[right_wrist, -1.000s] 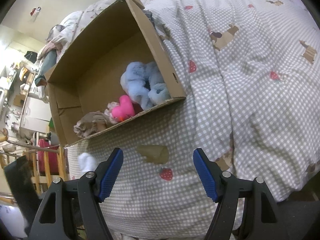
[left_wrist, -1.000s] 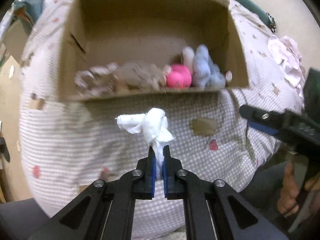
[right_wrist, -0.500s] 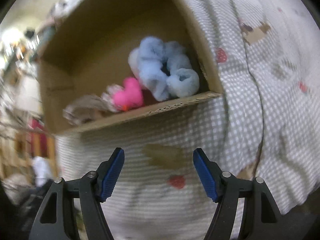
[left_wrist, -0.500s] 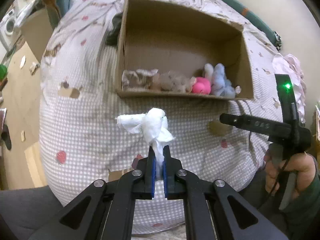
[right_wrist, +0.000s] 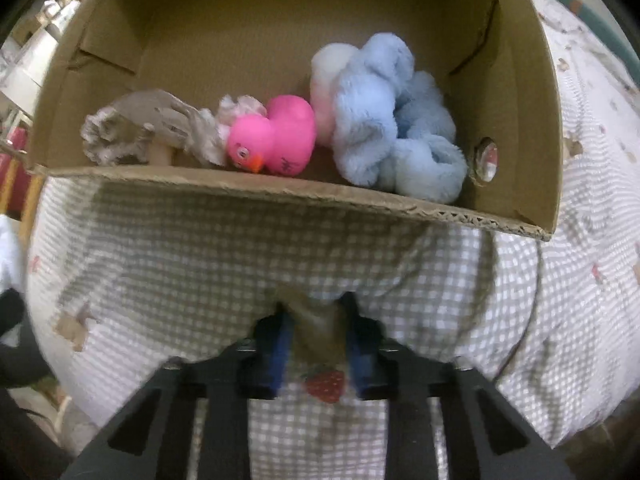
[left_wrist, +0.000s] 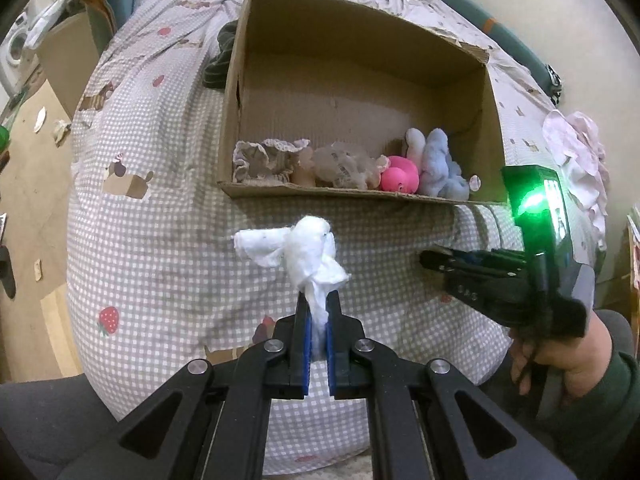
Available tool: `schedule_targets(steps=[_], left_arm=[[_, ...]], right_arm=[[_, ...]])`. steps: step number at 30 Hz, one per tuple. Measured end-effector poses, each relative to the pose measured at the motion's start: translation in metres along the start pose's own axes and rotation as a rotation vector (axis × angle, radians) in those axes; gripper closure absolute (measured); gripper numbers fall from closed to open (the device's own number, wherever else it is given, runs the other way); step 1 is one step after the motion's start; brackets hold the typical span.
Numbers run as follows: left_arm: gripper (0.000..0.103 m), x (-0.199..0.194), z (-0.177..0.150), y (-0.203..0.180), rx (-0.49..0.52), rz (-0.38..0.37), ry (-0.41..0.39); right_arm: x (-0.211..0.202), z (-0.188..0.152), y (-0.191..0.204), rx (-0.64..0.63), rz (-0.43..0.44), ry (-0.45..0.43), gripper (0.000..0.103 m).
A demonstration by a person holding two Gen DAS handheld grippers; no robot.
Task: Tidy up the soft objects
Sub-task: 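Grasp the tan translucent block with the right gripper while the left holds the white cloth, then carry the white cloth and tan block over the box with both grippers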
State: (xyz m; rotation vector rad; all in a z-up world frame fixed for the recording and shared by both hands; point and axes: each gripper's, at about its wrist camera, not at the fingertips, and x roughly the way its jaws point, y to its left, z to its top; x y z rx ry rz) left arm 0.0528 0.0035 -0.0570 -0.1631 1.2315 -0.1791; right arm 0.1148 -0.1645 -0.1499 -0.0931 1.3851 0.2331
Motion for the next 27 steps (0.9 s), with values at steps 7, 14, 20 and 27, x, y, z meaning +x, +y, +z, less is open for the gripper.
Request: schedule_targets(steps=[7, 14, 20, 27], left_arm=[[0.097, -0.001, 0.0, 0.007, -0.013, 0.039, -0.018], [0.097, -0.002, 0.003, 0.014, -0.024, 0.084, -0.045], [0.097, -0.004, 0.0, 0.017, -0.026, 0.139, -0.071], [0.097, -0.018, -0.002, 0.025, -0.045, 0.177, -0.122]], right_arm=[[-0.022, 0.0, -0.02, 0.08, 0.102, -0.051, 0.09], [-0.05, -0.018, -0.037, 0.092, 0.177, -0.103, 0.09], [-0.085, -0.035, -0.046, 0.086, 0.244, -0.149, 0.09], [-0.119, -0.044, -0.054, 0.067, 0.317, -0.21, 0.09]])
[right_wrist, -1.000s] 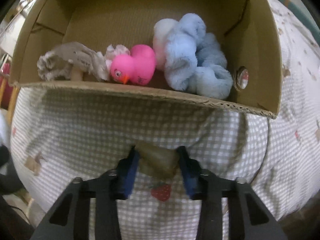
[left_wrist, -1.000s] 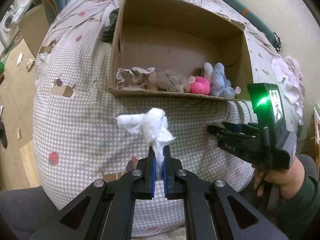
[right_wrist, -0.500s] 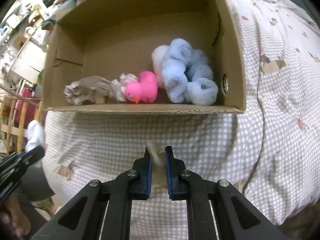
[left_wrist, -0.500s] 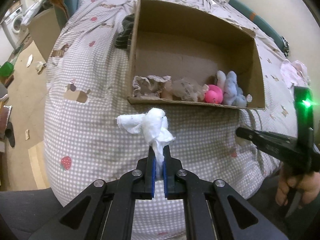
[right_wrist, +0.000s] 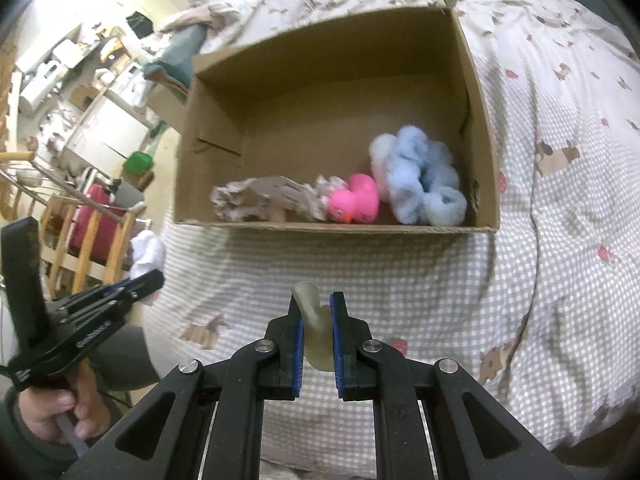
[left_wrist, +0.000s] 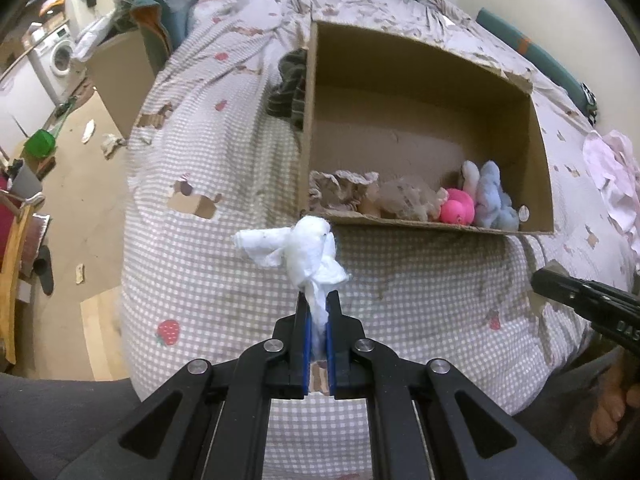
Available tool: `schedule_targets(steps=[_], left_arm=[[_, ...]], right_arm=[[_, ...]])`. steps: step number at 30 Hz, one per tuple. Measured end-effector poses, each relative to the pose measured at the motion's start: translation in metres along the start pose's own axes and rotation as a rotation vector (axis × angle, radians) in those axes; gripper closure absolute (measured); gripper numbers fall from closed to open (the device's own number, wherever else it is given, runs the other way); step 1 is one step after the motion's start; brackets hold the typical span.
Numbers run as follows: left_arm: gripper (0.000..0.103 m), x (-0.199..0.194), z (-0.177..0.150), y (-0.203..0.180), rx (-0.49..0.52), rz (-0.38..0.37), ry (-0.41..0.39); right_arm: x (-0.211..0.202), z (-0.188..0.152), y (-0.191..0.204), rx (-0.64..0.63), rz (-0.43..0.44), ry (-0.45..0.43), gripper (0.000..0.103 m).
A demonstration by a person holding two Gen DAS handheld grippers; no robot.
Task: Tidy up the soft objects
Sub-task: 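Carry the white cloth and tan block over the box with both grippers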
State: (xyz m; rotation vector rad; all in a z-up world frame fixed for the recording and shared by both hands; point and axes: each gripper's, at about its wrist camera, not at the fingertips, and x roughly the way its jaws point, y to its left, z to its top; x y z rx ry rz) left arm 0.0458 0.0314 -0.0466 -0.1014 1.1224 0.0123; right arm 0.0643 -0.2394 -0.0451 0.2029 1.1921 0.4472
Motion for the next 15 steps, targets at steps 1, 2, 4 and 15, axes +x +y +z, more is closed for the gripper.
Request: schedule_targets(steps=[1, 2, 4, 15], left_arm=[[0.097, -0.004, 0.0, 0.0, -0.001, 0.002, -0.012], [0.097, -0.006, 0.001, 0.0, 0.001, 0.004, -0.021], [0.097, -0.016, 0.005, 0.003, -0.005, 0.007, -0.06], [0.097, -0.047, 0.038, -0.003, -0.021, -0.041, -0.135]], right_arm=[[-0.006, 0.001, 0.002, 0.0, 0.018, -0.011, 0.09], [-0.014, 0.001, 0.003, -0.003, 0.035, -0.025, 0.09], [-0.023, 0.001, 0.004, -0.007, 0.067, -0.062, 0.09], [-0.076, 0.024, 0.007, 0.028, 0.198, -0.228, 0.09]])
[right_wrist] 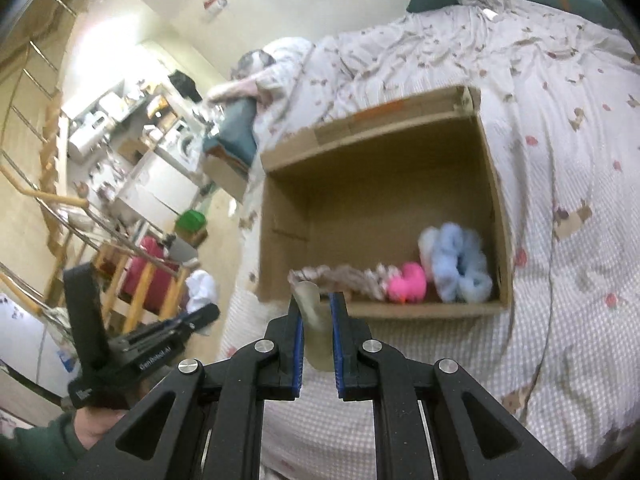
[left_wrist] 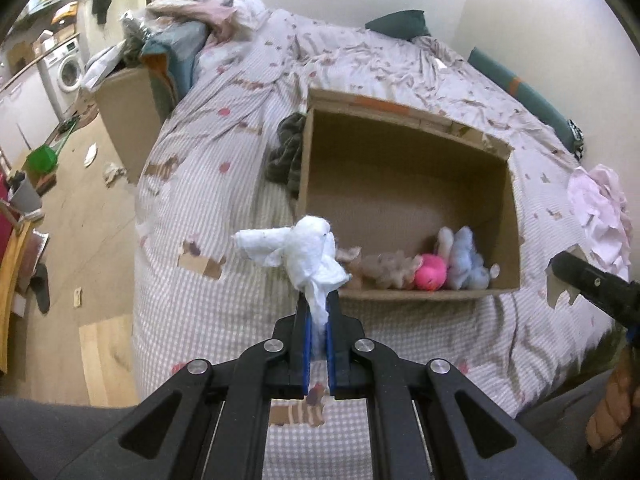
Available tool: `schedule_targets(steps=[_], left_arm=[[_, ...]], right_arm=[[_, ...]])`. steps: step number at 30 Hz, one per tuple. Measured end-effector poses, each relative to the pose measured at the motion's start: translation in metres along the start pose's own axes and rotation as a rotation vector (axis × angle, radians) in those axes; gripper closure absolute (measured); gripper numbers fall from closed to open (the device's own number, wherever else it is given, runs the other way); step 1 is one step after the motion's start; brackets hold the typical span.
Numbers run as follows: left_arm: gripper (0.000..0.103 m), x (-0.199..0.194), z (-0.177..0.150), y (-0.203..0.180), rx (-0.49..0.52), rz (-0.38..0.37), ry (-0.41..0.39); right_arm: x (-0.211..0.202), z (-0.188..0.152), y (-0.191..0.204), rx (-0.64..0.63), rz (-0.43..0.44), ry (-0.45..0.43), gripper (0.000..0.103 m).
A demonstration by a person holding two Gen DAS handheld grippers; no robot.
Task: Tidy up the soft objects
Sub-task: 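Carry the white cloth and tan block over the box with both grippers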
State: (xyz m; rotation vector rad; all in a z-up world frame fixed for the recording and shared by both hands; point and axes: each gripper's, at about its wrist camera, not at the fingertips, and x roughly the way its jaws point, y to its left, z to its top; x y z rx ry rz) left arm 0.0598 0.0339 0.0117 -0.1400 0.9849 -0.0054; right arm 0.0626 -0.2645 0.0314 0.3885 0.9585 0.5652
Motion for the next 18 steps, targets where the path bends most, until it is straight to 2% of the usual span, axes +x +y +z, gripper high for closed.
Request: schedule_targets(steps=[4, 10, 14, 18], left_arm=[[0.097, -0.001, 0.022, -0.004, -0.019, -0.033, -0.021], [0.097, 0.01, 0.05, -0.015, 0.016, -0.046, -0.038], [0.097, 0.021, 0.064, -0.02, 0.008, -0.08, -0.062], [0.097, 0.042, 0.065, -0.027, 0.015, -0.093, -0.043]], right_arm=[[0.002, 0.012, -0.004, 0.048, 0.045, -0.055, 0.09], [0.01, 0.034, -0.012, 0.069, 0.02, -0.076, 0.09], [0.019, 0.044, -0.026, 0.074, 0.016, -0.105, 0.089], [0.041, 0.037, -0.052, 0.149, -0.014, -0.068, 0.089]])
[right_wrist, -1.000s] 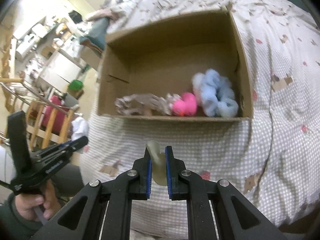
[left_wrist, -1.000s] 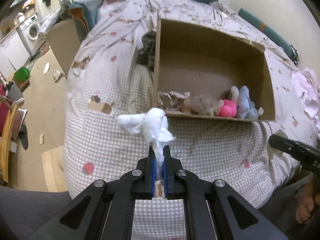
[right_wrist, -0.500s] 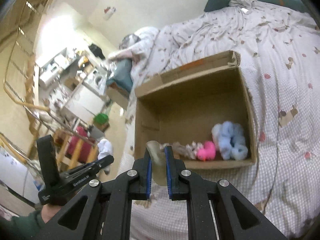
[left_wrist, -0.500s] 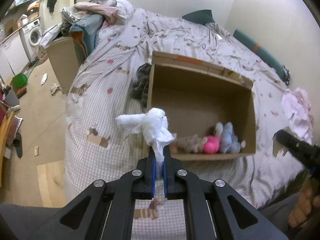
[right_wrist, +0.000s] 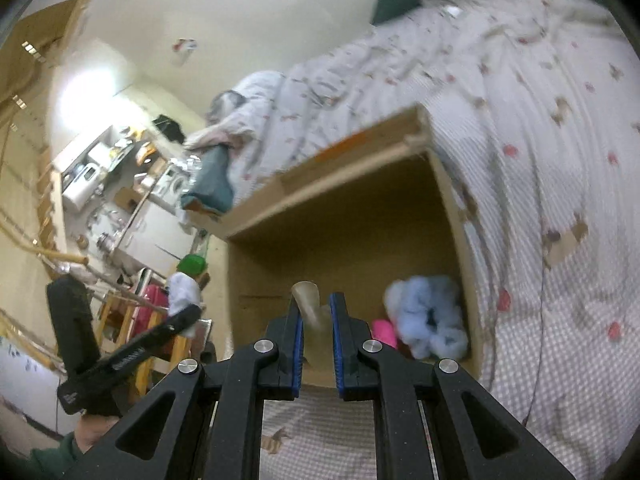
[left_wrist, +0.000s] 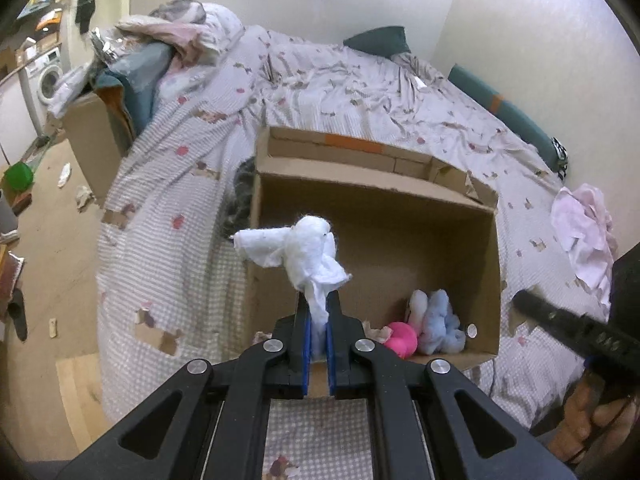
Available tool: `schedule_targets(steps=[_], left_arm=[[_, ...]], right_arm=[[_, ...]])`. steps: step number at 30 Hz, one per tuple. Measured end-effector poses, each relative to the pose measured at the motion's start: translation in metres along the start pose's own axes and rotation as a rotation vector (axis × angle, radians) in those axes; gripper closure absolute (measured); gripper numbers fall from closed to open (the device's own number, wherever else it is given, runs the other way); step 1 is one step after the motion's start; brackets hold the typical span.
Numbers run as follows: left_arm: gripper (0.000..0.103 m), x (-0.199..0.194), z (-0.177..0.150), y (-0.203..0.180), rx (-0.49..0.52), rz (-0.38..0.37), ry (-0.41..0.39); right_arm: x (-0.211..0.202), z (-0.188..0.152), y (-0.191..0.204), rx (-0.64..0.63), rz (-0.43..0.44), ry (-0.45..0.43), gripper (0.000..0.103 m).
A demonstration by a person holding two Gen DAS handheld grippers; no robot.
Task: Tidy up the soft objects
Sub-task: 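Carry the white cloth and tan block over the box with both grippers, then lower both items into the box and open both grippers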
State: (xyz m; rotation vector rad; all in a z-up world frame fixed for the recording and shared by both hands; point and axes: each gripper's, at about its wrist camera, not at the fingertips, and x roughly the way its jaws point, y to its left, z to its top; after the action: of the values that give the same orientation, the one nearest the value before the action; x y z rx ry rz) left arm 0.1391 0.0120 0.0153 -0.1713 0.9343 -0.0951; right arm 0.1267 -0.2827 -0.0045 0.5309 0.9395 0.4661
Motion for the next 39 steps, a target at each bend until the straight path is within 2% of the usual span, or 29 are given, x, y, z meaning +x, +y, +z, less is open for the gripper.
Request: schedule_targets(steps=[4, 6, 9, 12, 22, 27, 29, 31, 33, 34, 38, 39], left_arm=[[0.097, 0.02, -0.009, -0.001, 0.014, -0.045, -0.008], [0.097, 0.028, -0.012, -0.001, 0.028, -0.031, -0.008], [0.097, 0.04, -0.017, -0.001, 0.043, -0.016, 0.014], [0.097, 0.051, -0.023, 0.005, 0.006, -0.046, 0.071], [0.097, 0.053, -0.03, -0.006, 0.052, -0.071, 0.094], [0.097, 0.053, -0.031, -0.007, 0.065, -0.044, 0.084], [0.096, 0.056, -0.031, -0.004, 0.043, -0.046, 0.097], [0.096, 0.056, -0.031, -0.002, 0.023, -0.061, 0.1], [0.092, 0.055, -0.03, 0.0, -0.001, -0.096, 0.092], [0.091, 0.054, -0.029, 0.0, -0.005, -0.1, 0.08], [0.078, 0.048, -0.027, -0.002, 0.005, -0.081, 0.054], [0.073, 0.047, -0.026, -0.003, 0.006, -0.074, 0.05]], right_arm=[[0.019, -0.005, -0.013, 0.044, -0.044, 0.045, 0.089], [0.025, -0.005, -0.017, 0.051, -0.06, 0.057, 0.089], [0.033, -0.007, -0.028, 0.102, -0.06, 0.08, 0.088], [0.039, -0.005, -0.035, 0.14, -0.054, 0.094, 0.088], [0.068, -0.007, -0.03, 0.133, -0.104, 0.146, 0.082], [0.079, -0.008, -0.033, 0.154, -0.119, 0.173, 0.081], [0.081, -0.007, -0.03, 0.147, -0.12, 0.173, 0.073], [0.082, -0.008, -0.029, 0.138, -0.118, 0.172, 0.06], [0.083, -0.01, -0.028, 0.13, -0.117, 0.177, 0.058], [0.083, -0.011, -0.028, 0.129, -0.122, 0.181, 0.053], [0.078, -0.01, -0.024, 0.128, -0.108, 0.149, 0.048], [0.076, -0.007, -0.022, 0.117, -0.121, 0.129, 0.041]])
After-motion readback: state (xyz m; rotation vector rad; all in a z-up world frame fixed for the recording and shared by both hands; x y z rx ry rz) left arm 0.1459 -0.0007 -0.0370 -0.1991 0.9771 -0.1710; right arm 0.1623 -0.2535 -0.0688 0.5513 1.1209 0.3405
